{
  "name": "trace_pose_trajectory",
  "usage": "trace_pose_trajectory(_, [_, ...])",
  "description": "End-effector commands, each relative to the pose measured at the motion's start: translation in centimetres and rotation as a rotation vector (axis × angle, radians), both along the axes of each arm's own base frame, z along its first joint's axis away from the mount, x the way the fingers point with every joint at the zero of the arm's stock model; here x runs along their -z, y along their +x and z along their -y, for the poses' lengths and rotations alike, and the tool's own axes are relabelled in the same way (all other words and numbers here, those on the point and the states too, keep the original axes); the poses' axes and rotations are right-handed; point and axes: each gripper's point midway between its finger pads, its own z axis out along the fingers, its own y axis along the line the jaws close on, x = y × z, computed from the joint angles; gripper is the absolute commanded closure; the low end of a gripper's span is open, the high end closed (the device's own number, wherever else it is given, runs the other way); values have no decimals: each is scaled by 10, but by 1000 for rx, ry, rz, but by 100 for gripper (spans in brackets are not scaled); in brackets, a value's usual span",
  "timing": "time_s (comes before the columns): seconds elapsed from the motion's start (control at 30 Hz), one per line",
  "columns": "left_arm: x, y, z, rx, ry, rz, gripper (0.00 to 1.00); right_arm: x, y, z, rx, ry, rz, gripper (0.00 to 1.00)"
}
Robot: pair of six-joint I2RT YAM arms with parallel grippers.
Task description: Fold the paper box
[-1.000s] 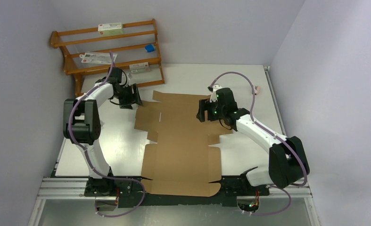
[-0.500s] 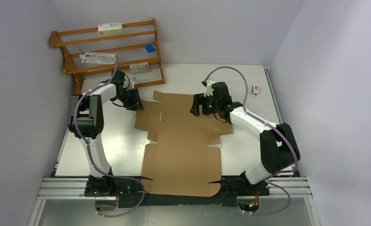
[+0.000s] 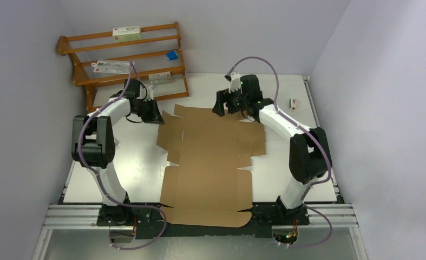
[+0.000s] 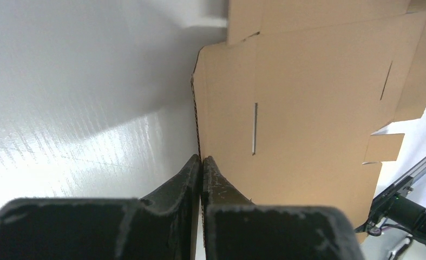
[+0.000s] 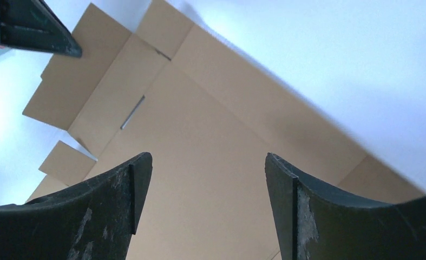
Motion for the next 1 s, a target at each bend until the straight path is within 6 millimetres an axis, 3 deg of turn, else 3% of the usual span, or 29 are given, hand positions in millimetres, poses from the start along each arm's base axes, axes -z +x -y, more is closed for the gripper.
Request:
trace_pose_trajectory(0.0, [-27,5,8,65,36,136,91,-7,9,-1,-150,-13,7,19])
trace_pose_trajectory(0.4, [-55,-1,24,128,116,258,93,5,36,2,-406,-108,105,19])
trace_pose_trajectory(0.7, [-70,-7,35,161,141,319,94,22,71,14,-481,-122,130,19])
trace_pose_trajectory(0.97, [-79,-10,42,181,135,355,95,47,64,8,-583,-94,74,23])
